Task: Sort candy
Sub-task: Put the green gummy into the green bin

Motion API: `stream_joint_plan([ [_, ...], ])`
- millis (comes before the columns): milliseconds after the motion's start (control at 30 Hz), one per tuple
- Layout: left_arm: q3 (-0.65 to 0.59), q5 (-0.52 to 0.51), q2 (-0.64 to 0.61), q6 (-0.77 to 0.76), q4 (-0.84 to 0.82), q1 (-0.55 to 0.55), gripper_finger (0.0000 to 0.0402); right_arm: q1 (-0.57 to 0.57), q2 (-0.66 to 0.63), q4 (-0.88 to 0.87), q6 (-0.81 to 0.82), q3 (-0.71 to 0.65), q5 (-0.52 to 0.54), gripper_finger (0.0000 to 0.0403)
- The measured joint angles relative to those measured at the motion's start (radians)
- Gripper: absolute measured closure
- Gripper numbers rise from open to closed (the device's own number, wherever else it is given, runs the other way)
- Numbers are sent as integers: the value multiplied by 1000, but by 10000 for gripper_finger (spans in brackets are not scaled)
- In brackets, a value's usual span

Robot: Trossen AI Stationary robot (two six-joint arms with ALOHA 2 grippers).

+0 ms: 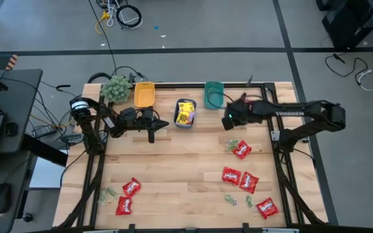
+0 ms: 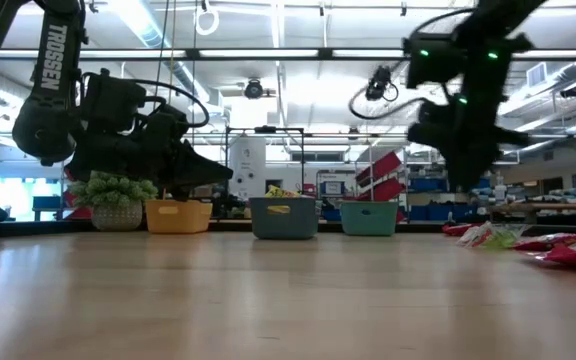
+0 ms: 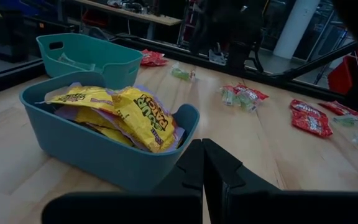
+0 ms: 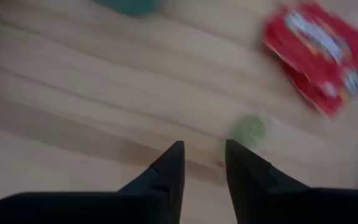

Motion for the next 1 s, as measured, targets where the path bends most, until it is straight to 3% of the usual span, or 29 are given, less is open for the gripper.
stream_joint_plan([
  [167, 0, 0, 0, 0, 0, 0, 401, 23, -40, 40, 135, -129, 36, 273],
  [533, 0, 0, 0, 0, -5, 0, 401, -31, 16, 264, 141, -266, 39, 257],
  [667, 0, 0, 0, 0, -5, 0, 401, -37, 39, 287, 132, -276, 51, 286],
  [833, 0, -8, 0, -1, -4, 0, 401, -26, 33, 321, 70, -263, 65, 380],
  [1000, 0, 19, -9, -19, 0, 0, 401, -17, 21, 326, -21, -146, 64, 382],
])
